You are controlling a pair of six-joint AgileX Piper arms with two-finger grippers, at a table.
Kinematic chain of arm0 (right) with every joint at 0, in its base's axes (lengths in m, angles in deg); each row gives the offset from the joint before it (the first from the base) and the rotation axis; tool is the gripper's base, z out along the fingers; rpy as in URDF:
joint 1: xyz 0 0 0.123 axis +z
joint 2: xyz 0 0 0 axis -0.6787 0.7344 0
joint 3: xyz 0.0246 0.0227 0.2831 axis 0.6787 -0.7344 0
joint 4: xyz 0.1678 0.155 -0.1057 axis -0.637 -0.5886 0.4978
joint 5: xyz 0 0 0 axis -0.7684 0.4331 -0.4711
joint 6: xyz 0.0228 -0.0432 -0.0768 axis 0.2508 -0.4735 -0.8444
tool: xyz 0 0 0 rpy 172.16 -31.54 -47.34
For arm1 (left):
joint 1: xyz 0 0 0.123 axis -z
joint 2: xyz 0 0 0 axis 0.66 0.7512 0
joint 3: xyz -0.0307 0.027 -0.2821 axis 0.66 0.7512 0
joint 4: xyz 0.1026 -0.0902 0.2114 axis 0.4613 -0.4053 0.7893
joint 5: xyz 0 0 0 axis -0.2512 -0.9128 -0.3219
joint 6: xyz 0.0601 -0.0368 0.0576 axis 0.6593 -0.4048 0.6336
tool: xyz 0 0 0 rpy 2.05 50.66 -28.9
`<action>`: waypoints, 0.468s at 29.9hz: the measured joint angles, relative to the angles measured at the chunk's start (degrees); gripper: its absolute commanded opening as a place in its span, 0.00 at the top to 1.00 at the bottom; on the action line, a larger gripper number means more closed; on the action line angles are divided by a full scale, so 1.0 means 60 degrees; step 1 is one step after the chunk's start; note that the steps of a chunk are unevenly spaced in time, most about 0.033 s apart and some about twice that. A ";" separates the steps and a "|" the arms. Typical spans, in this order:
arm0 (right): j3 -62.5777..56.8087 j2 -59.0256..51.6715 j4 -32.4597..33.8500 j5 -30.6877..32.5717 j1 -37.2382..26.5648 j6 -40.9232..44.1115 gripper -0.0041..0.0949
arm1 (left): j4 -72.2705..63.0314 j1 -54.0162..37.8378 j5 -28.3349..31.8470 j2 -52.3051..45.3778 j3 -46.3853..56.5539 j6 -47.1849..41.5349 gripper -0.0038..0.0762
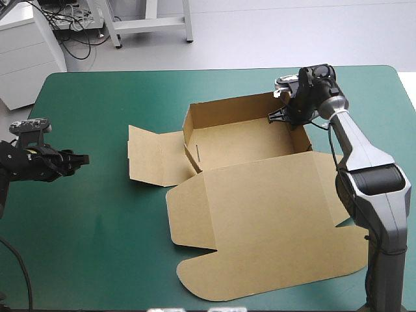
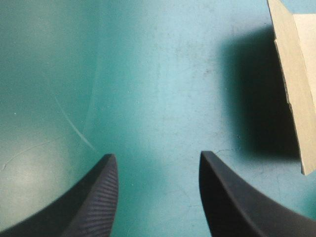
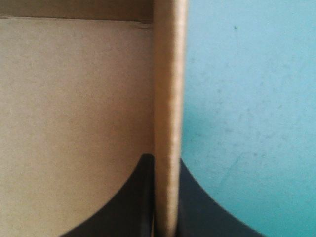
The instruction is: Fold the box
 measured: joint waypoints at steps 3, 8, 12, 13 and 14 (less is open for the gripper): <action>0.0000 -0.0011 -0.0057 0.0016 0.0000 0.0009 0.98 | 0.0000 0.0000 0.0003 0.0000 0.0000 0.0109 0.50; 0.0000 -0.0434 -0.0151 0.0064 0.0000 0.0009 0.98 | 0.0000 0.0000 0.0021 0.0000 0.0000 0.0178 0.50; 0.0027 -0.1022 -0.0264 0.0087 -0.0010 0.0009 0.98 | 0.0000 0.0000 0.0082 0.0000 0.0000 0.0180 0.50; 0.0039 -0.1142 -0.0264 0.0089 -0.0033 0.0009 0.98 | 0.0000 0.0000 0.0130 0.0000 0.0000 0.0191 0.50; 0.0054 -0.1305 -0.0337 0.0103 -0.0085 0.0009 0.98 | 0.0000 0.0000 0.0182 0.0000 0.0000 0.0190 0.50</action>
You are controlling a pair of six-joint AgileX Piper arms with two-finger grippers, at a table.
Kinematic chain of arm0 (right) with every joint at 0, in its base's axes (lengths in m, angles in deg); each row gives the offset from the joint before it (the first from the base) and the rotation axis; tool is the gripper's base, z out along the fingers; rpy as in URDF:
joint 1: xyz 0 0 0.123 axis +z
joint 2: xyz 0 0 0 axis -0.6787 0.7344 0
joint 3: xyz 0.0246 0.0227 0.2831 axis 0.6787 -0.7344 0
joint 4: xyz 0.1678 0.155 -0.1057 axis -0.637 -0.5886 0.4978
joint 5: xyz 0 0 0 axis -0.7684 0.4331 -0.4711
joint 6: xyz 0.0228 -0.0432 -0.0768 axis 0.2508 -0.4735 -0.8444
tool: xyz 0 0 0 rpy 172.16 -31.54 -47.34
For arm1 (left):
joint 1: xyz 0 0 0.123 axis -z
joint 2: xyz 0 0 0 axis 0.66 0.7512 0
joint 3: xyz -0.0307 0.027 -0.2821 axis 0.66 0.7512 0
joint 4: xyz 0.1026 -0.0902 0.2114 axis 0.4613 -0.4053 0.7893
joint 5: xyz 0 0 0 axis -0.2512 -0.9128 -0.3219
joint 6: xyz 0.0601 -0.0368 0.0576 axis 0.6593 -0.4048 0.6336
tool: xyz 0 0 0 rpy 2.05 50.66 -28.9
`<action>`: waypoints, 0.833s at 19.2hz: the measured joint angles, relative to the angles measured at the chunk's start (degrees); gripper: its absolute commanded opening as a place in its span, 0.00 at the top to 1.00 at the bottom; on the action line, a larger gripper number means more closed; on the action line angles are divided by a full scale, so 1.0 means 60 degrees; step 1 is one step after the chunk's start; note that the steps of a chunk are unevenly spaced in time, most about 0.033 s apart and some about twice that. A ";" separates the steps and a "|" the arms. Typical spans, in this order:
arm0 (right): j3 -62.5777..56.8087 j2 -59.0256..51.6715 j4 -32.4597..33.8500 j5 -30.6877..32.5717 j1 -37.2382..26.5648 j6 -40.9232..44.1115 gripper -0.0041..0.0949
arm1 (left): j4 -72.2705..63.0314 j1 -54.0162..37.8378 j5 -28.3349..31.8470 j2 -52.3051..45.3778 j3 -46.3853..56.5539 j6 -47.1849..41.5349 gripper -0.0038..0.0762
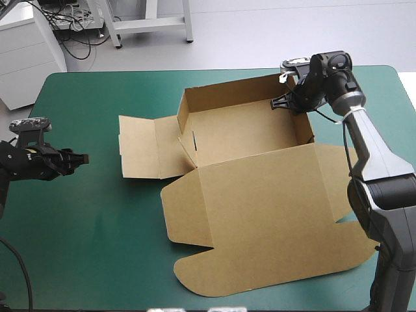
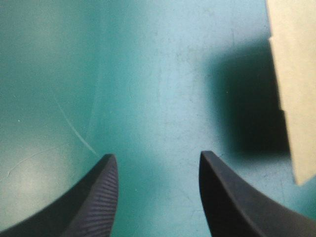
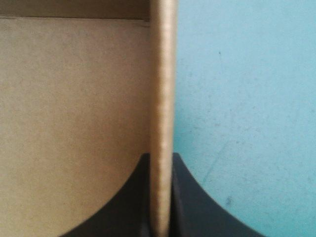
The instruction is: Fold the box
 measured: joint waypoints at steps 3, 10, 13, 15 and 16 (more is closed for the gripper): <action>0.0013 -0.0575 -0.0403 0.0034 -0.0412 -0.0105 0.98 | 0.0000 0.0000 0.0116 0.0000 0.0000 0.0071 0.50; 0.0013 -0.1818 -0.2849 0.0042 -0.1810 -0.0920 0.98 | -0.1243 0.0000 0.0263 0.0761 0.0000 0.0610 0.50; 0.0020 -0.1916 -0.3433 0.0042 -0.1893 -0.1143 0.98 | -0.2757 0.0000 0.0291 0.1285 0.0000 0.1464 0.50; -0.0041 -0.1916 -0.4011 0.0042 -0.1828 -0.1385 0.98 | -0.4121 0.0000 0.0327 0.1609 0.0000 0.2346 0.50; -0.0100 -0.1920 -0.4056 0.0042 -0.1707 -0.1411 0.98 | -0.5061 0.0000 0.0347 0.1769 0.0000 0.2891 0.50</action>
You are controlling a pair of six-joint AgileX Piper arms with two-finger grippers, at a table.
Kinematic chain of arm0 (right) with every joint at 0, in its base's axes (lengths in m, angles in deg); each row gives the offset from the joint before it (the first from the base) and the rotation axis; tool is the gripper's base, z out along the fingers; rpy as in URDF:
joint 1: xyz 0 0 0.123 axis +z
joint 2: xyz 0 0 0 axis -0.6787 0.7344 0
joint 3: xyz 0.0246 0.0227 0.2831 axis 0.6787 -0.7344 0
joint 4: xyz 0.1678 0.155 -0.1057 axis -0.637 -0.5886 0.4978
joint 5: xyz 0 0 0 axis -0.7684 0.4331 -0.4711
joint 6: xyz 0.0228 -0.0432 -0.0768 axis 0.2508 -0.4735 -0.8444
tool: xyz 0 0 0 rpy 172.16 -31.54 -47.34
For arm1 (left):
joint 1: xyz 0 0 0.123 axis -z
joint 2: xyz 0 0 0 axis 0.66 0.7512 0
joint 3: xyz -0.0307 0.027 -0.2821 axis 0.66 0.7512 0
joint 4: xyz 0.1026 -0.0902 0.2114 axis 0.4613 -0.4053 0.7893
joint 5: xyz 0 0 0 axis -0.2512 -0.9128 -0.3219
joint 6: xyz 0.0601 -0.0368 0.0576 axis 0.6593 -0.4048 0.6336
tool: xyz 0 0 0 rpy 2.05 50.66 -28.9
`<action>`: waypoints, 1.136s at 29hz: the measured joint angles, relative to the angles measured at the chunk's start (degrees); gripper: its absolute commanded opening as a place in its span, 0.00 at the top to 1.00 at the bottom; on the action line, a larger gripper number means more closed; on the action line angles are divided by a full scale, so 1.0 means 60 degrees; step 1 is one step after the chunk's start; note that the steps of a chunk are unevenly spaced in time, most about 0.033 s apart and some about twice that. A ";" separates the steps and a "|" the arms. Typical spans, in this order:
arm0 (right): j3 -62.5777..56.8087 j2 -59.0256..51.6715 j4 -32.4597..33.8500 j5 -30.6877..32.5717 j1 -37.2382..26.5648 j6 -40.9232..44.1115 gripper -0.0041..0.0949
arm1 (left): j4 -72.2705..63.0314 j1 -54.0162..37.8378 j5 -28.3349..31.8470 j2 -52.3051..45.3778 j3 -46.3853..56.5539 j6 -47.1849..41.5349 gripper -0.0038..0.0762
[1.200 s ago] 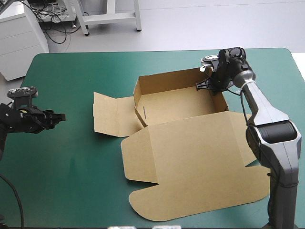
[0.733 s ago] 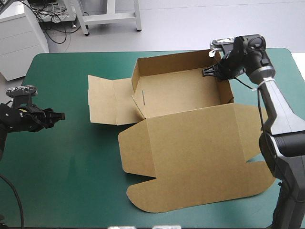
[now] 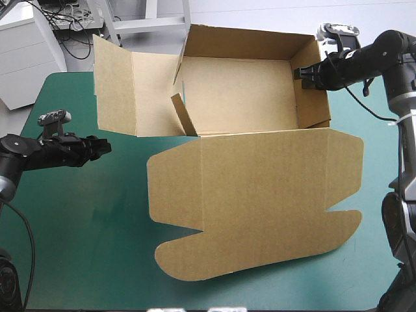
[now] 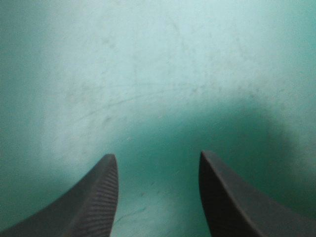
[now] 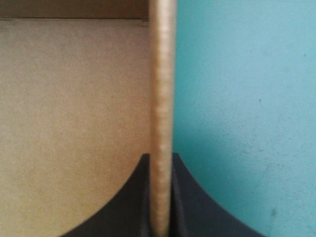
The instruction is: Fold the box
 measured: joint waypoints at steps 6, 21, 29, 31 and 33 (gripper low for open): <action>-0.0249 0.0000 0.0181 0.0000 0.0560 -0.0117 0.98 | -0.3307 0.0009 -0.0470 0.0767 0.0000 0.1781 0.50; -0.0256 0.0329 0.0395 0.0000 0.0753 -0.0109 0.98 | -0.5815 0.1721 -0.0905 0.1166 -0.0074 0.3021 0.50; -0.0260 0.0499 0.0771 -0.0009 0.0753 0.0012 0.98 | -0.6664 0.1987 -0.1651 0.1166 -0.0986 0.3022 0.50; -0.0260 0.0499 0.0771 -0.0021 0.0753 0.0021 0.98 | -0.6708 0.2156 -0.1669 0.1166 -0.1246 0.3022 0.50; -0.0260 0.0499 0.0763 -0.0021 0.0753 0.0032 0.98 | -0.6708 0.2329 -0.1669 0.1166 -0.1529 0.2998 0.49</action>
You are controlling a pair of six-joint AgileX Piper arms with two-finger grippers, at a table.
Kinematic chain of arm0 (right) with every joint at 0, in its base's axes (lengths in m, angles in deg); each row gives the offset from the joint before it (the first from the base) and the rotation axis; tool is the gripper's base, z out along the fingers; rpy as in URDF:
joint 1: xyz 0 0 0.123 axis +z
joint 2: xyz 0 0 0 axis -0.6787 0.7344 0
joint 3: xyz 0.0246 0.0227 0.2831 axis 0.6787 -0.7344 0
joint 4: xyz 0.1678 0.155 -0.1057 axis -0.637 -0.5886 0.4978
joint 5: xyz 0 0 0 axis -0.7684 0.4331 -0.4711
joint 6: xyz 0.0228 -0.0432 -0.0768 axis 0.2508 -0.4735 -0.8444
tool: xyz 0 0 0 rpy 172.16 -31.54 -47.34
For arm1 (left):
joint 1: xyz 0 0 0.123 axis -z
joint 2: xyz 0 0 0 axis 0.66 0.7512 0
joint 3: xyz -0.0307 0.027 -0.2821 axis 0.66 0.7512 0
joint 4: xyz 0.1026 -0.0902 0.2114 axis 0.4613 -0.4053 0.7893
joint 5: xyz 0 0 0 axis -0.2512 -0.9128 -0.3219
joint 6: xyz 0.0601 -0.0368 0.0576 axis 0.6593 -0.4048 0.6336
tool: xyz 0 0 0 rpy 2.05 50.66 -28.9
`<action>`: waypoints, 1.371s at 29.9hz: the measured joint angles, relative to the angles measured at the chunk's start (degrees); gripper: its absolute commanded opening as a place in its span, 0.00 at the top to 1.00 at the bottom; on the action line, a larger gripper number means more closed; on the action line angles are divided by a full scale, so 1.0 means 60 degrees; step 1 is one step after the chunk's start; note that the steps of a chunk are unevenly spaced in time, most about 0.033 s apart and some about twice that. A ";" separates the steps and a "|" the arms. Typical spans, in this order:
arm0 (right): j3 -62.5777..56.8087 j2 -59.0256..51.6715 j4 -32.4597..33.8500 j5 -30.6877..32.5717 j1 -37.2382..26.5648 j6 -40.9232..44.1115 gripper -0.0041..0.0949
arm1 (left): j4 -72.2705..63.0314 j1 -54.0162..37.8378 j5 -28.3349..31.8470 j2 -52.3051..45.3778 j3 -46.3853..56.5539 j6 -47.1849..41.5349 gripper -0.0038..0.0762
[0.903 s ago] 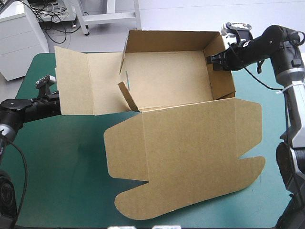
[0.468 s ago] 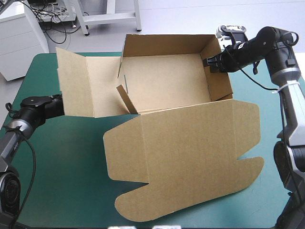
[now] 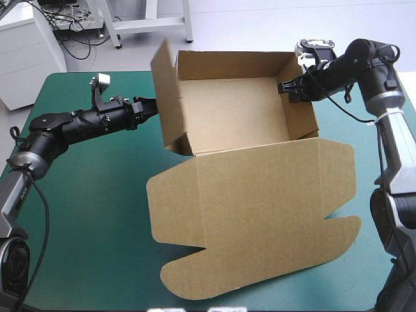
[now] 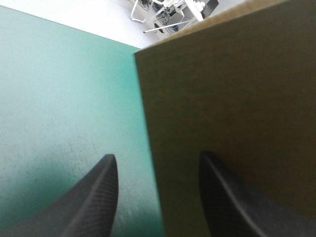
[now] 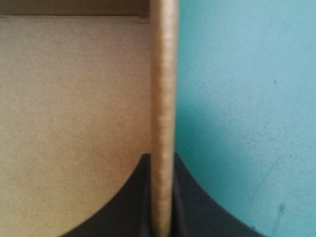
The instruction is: Fold the box
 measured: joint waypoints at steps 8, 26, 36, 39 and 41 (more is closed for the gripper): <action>0.0000 0.0000 0.0109 -0.0034 0.0000 -0.0152 0.98 | -0.0010 0.0237 -0.0110 0.0000 -0.0754 -0.0275 0.40; 0.0000 0.0000 0.0331 -0.0031 0.0000 0.0686 0.98 | 0.1579 0.0759 -0.1005 0.0000 -0.1575 -0.1492 0.40; 0.0000 0.0000 0.0334 -0.0031 0.0000 0.0879 0.98 | 0.3772 0.1465 -0.0641 0.0000 -0.3124 -0.2837 0.40; 0.0000 0.0000 0.0324 -0.0031 0.0000 0.0966 0.98 | 0.4946 0.1689 -0.0641 0.0021 -0.3808 -0.3708 0.40; 0.0000 0.0000 0.0324 -0.0031 0.0000 0.1012 0.98 | 0.5834 0.1941 -0.0660 0.0081 -0.4174 -0.4288 0.40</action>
